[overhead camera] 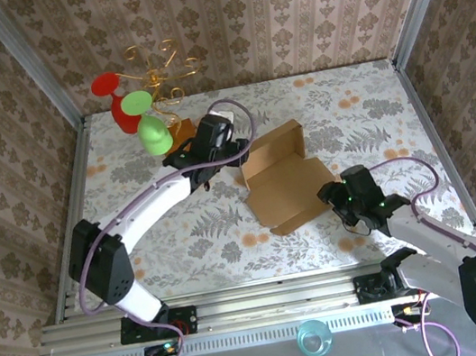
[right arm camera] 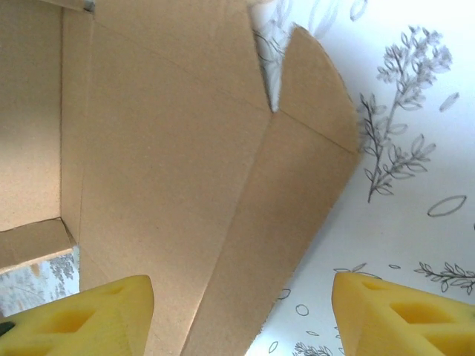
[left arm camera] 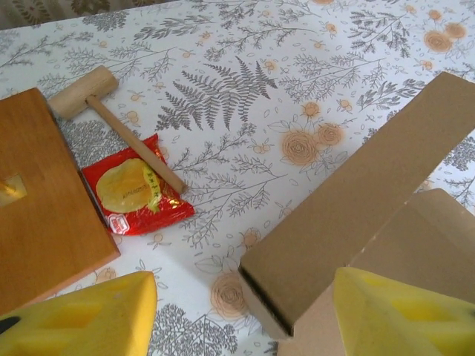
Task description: Fold the paper box
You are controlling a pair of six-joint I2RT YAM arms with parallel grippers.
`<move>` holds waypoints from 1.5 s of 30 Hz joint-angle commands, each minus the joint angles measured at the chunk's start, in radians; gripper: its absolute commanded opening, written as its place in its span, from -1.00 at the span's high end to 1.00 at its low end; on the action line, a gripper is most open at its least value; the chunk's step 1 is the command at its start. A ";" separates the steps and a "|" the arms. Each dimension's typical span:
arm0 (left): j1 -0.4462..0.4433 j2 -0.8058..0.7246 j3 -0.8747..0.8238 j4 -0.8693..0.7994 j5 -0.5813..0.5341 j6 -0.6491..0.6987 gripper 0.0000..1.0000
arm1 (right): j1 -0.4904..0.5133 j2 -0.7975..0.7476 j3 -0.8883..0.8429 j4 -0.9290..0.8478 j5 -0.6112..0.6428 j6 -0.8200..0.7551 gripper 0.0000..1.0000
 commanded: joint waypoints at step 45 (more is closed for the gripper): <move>-0.054 -0.272 -0.228 0.055 0.108 -0.114 -0.24 | -0.038 0.204 0.149 0.139 0.189 -0.054 1.00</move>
